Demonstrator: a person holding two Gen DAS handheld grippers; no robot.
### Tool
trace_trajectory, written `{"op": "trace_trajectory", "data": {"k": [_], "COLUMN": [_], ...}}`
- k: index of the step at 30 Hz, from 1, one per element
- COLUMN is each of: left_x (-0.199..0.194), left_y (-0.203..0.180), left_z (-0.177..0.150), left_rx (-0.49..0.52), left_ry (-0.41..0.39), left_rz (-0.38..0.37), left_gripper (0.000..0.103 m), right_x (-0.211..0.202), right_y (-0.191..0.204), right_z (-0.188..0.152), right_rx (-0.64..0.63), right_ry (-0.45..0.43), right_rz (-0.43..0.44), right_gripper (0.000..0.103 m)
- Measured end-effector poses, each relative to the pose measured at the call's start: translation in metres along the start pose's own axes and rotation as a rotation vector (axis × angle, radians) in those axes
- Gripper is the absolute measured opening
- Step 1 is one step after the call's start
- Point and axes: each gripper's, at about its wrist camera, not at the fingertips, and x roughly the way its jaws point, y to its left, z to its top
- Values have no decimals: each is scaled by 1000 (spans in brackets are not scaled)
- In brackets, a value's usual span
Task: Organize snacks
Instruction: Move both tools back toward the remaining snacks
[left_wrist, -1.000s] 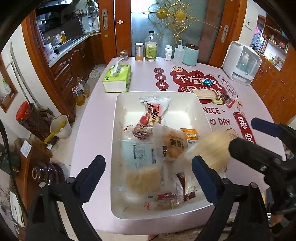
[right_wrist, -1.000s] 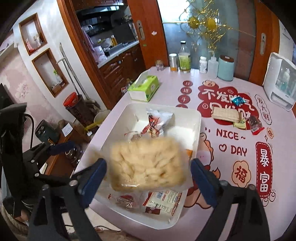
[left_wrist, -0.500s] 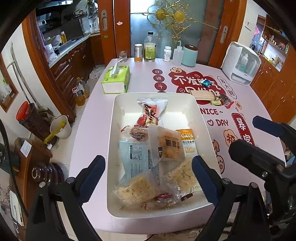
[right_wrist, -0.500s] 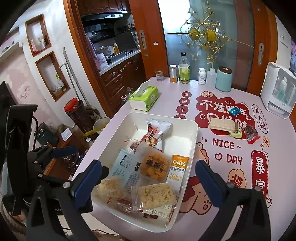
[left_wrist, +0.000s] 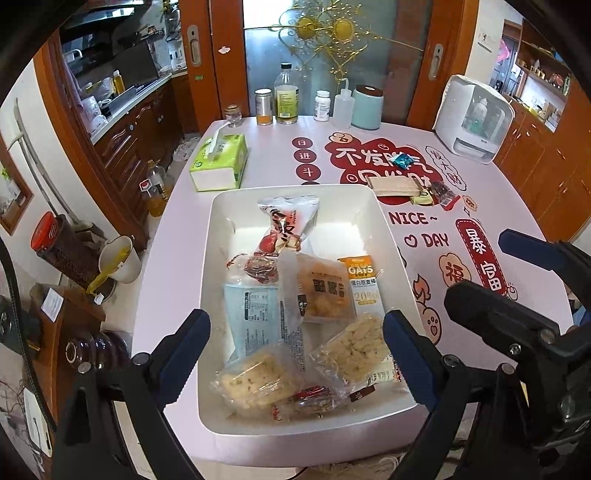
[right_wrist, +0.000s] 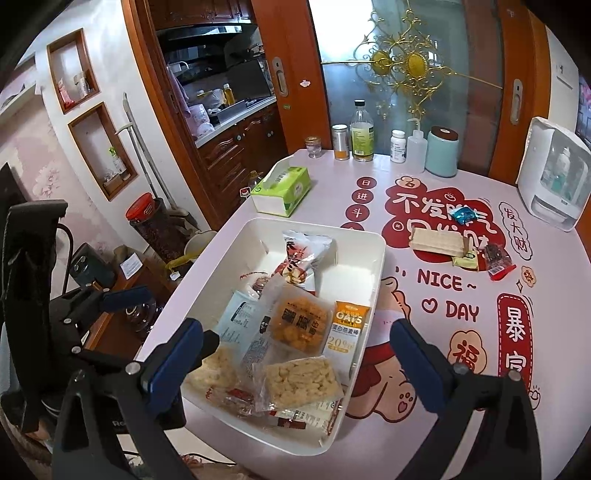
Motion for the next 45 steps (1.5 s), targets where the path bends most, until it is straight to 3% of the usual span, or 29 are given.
{"op": "trace_trajectory", "data": {"k": [10,16,21,27,30,34,38,40,42,45], "left_x": [7,8,5,8,28,85,151,182,214,261], "left_y": [-35,-61,-91,-135,-159,-187,-211,-219,-227,-237], "left_z": [21,46,84,140,172,209,228,232,233,230], "left_rx": [45,81,163,305,376,485,582,624,672,759], "left_ry": [5,-25,-77,-168,-173,-99,5,49,100,171], "left_rz": [3,6,28,69,52,14,-43,-57,-51,-25], "left_gripper": [94,94,94,94,94,94,94,94,94,94], "right_x": [-7,-20,-33,-48,-46,-31,7,37,67,115], "right_y": [-41,-80,-124,-184,-225,-276,-322,-345,-363,-386], "right_z": [0,3,14,50,77,108,128,133,133,127], "right_rx": [63,97,115,74,89,139,150,150,168,193], "right_ry": [-4,-22,-26,-55,-58,-55,-8,40,93,181], "right_rz": [-15,-75,-140,-262,-289,-296,-314,-310,-279,-248], "right_gripper": [102,102,102,102,102,102,99,93,84,82]}}
